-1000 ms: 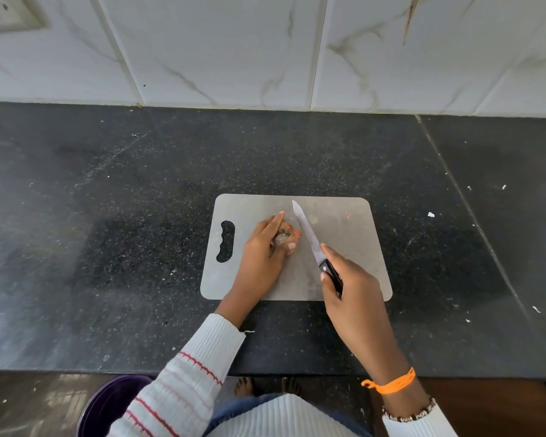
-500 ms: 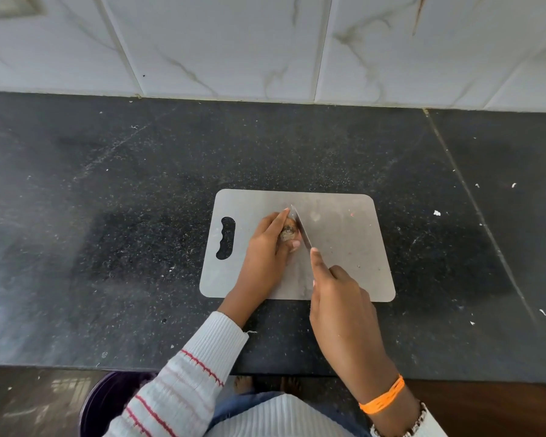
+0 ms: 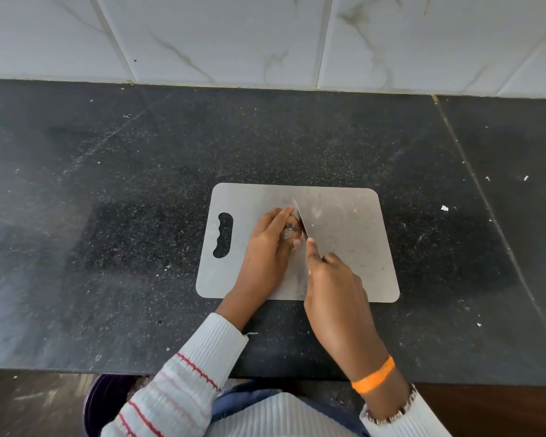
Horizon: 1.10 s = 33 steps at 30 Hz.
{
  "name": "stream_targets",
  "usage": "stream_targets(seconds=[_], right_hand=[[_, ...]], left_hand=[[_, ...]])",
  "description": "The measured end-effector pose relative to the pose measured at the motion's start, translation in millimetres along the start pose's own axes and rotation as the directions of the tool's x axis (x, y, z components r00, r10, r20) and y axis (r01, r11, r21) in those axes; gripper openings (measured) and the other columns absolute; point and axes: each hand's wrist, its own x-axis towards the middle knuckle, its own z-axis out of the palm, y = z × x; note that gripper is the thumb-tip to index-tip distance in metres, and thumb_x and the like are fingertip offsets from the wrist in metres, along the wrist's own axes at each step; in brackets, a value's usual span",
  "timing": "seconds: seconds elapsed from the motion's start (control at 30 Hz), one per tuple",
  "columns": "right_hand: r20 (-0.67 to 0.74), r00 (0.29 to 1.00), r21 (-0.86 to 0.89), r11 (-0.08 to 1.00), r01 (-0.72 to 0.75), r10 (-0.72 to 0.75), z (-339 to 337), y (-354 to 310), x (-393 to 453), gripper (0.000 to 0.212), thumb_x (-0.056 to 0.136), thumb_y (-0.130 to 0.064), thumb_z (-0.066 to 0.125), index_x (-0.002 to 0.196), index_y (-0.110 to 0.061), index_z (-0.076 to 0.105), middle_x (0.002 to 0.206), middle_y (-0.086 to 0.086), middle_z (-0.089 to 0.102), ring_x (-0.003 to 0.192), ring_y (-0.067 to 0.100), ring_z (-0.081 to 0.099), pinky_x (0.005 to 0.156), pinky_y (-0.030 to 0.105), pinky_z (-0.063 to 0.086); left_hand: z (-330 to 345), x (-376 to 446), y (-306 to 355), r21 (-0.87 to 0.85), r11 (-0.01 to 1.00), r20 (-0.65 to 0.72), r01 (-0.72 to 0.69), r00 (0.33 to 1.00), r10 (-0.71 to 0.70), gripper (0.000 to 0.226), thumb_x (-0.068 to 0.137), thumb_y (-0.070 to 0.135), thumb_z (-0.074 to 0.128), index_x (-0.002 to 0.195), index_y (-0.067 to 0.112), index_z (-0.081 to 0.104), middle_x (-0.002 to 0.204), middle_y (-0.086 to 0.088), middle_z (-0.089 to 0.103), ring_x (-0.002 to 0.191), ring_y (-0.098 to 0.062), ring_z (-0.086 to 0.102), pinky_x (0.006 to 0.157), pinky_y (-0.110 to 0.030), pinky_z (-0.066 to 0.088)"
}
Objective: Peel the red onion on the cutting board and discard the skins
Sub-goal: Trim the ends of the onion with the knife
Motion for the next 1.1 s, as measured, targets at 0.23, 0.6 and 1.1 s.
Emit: stream_targets(seconds=[0.23, 0.6, 1.1], right_hand=[[0.012, 1.0, 0.05, 0.999, 0.004, -0.004, 7.2, 1.1, -3.9, 0.062, 0.096, -0.011, 0.041, 0.149, -0.016, 0.009, 0.113, 0.005, 0.05, 0.096, 0.023, 0.057, 0.079, 0.031, 0.047], [-0.022, 1.0, -0.081, 0.997, -0.002, 0.0, 39.1, 9.9, -0.6, 0.064, 0.087, 0.001, 0.053, 0.145, -0.006, 0.027, 0.109, 0.014, 0.056, 0.076, 0.028, 0.064, 0.061, 0.035, 0.051], [-0.215, 0.973, 0.563, 0.824, 0.056, 0.08, 23.5, 35.2, 16.4, 0.044, 0.091, -0.004, 0.052, 0.135, -0.008, 0.046, 0.107, -0.002, 0.061, 0.096, 0.001, 0.05, 0.076, -0.009, 0.029]], left_hand=[[-1.7, 1.7, 2.9, -0.035, 0.999, -0.027, 0.041, 0.999, -0.042, 0.05, 0.085, 0.0, 0.058, 0.133, 0.006, 0.045, 0.124, -0.003, 0.048, 0.108, -0.005, 0.044, 0.088, 0.005, 0.027], [-8.3, -2.1, 0.2, -0.141, 0.973, -0.026, 0.183, 0.982, -0.188, 0.056, 0.076, 0.016, 0.073, 0.127, 0.019, 0.051, 0.117, 0.002, 0.057, 0.101, -0.005, 0.055, 0.083, -0.001, 0.039], [-16.5, -12.2, 5.5, -0.134, 0.953, -0.008, 0.273, 0.961, -0.276, 0.057, 0.069, 0.017, 0.079, 0.12, 0.02, 0.052, 0.104, 0.01, 0.061, 0.096, -0.006, 0.057, 0.082, -0.011, 0.044]])
